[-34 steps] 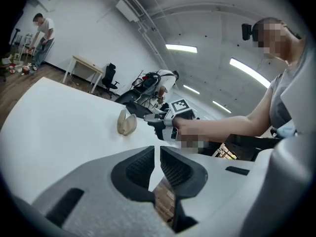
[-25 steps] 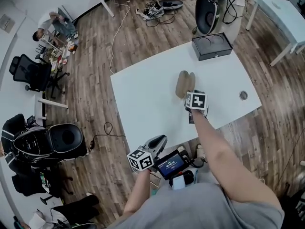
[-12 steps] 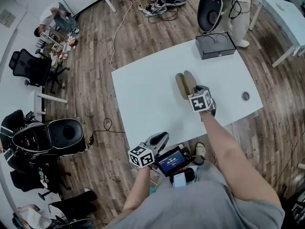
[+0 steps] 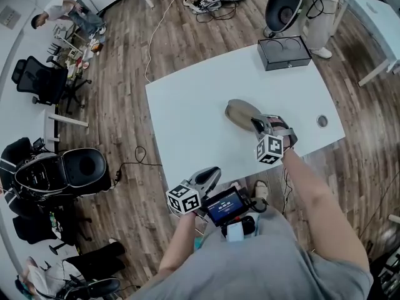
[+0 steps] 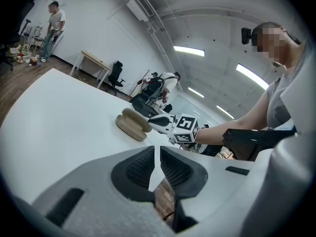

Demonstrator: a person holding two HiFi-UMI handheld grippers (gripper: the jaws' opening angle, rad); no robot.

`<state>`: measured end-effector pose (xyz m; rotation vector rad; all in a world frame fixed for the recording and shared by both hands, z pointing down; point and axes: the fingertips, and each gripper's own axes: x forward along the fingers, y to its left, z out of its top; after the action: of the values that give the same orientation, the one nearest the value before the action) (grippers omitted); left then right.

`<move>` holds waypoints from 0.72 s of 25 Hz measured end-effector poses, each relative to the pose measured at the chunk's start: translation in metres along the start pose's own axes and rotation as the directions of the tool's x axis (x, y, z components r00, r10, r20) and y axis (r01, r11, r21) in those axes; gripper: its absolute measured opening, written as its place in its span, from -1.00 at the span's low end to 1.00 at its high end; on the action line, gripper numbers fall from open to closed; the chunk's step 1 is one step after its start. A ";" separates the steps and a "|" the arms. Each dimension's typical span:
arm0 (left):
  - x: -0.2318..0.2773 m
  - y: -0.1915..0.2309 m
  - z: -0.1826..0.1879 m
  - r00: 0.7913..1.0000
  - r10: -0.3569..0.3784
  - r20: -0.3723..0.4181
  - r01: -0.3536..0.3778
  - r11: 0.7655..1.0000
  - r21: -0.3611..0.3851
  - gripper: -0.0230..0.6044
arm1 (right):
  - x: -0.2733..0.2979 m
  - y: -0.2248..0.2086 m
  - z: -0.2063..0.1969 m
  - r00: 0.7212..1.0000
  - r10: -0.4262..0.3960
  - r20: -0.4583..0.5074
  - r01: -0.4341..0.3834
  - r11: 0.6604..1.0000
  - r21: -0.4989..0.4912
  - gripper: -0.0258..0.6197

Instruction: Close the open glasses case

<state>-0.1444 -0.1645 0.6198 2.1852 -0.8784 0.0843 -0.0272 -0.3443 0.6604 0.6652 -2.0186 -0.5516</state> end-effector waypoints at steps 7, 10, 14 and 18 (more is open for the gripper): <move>0.003 -0.009 -0.013 1.000 -0.005 0.000 0.005 1.000 -0.004 -0.86 | -0.005 0.006 -0.002 1.000 0.009 0.004 -0.009 0.995 0.098 -0.78; 0.006 -0.011 -0.010 1.000 -0.009 0.002 0.009 1.000 -0.007 -0.86 | -0.006 0.005 0.000 1.000 0.002 0.001 -0.002 0.994 0.109 -0.78; 0.006 -0.014 -0.010 1.000 -0.013 0.006 0.013 1.000 -0.008 -0.86 | -0.005 0.010 0.001 1.000 -0.009 -0.017 0.011 0.992 0.127 -0.78; 0.001 -0.014 -0.014 1.000 -0.014 0.007 0.014 1.000 -0.013 -0.86 | 0.001 0.027 0.002 0.999 0.011 -0.038 -0.005 0.988 0.155 -0.78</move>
<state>-0.1317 -0.1489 0.6216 2.1808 -0.8654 0.0639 -0.0351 -0.3244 0.6764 0.7550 -2.0411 -0.3771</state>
